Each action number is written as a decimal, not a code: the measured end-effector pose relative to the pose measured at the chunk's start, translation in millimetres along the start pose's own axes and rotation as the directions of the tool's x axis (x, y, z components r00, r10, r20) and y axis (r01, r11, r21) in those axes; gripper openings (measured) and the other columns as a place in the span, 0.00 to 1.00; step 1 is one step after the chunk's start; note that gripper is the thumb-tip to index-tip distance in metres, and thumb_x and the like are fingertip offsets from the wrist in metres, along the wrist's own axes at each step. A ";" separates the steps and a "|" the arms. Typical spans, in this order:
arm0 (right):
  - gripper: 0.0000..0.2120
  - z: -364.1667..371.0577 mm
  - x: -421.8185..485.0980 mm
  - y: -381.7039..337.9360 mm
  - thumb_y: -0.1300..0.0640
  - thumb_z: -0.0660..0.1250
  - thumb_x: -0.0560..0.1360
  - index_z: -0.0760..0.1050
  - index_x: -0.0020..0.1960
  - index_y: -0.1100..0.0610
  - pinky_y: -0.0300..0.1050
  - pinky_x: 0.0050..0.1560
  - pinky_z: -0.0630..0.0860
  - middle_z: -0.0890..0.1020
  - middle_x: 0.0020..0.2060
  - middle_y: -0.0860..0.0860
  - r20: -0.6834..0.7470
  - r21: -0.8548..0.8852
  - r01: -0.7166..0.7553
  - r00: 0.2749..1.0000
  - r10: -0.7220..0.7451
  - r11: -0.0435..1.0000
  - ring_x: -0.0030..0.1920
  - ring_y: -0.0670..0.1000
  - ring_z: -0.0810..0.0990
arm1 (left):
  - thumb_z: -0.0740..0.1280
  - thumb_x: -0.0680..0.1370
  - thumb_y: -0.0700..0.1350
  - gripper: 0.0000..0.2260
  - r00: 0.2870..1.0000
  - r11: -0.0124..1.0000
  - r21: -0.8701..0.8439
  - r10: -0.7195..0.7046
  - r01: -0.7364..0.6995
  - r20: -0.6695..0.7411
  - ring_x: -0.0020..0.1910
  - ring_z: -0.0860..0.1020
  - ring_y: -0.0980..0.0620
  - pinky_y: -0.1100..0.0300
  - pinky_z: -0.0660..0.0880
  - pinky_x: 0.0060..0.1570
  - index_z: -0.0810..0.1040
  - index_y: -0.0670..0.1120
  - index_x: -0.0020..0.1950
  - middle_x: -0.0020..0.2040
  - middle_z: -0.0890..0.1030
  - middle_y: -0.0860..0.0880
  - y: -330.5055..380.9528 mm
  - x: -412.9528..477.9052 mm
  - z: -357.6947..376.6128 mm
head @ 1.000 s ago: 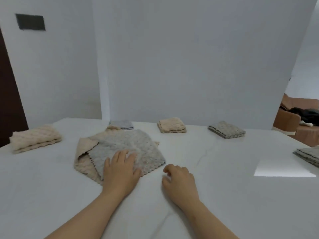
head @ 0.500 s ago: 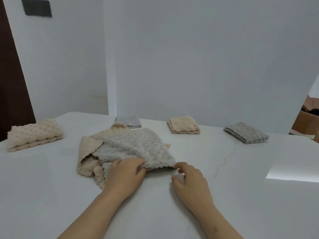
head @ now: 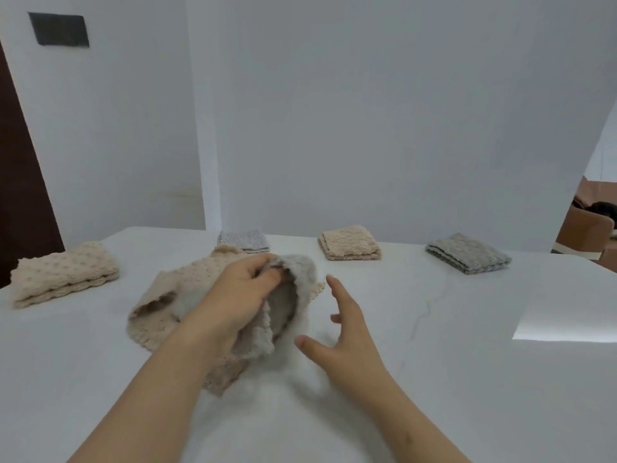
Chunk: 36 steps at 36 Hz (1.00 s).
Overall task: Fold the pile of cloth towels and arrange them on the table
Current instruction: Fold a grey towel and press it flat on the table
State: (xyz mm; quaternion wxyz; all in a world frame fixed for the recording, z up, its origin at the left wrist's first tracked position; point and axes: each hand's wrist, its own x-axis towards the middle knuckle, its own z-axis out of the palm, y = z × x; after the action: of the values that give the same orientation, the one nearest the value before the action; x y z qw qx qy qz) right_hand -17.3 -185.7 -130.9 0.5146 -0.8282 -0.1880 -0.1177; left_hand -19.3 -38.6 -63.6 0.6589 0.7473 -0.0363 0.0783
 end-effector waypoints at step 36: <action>0.05 -39.1 15.1 -3.7 0.65 0.65 0.71 0.69 0.42 0.63 0.47 0.39 0.69 0.75 0.34 0.53 -0.424 0.149 -0.110 0.891 0.164 0.983 0.36 0.50 0.71 | 0.71 0.70 0.49 0.30 0.942 0.574 0.780 -0.043 -0.249 0.333 0.68 0.62 0.53 0.56 0.62 0.68 0.64 0.59 0.69 0.69 0.65 0.58 -29.4 9.9 -17.3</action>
State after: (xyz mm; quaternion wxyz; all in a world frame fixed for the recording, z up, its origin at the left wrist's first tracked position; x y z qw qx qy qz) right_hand -5.4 -216.4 -104.7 0.5998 -0.7596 -0.0166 -0.2509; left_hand -6.1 -17.1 -88.6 0.2227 0.9640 -0.1451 0.0045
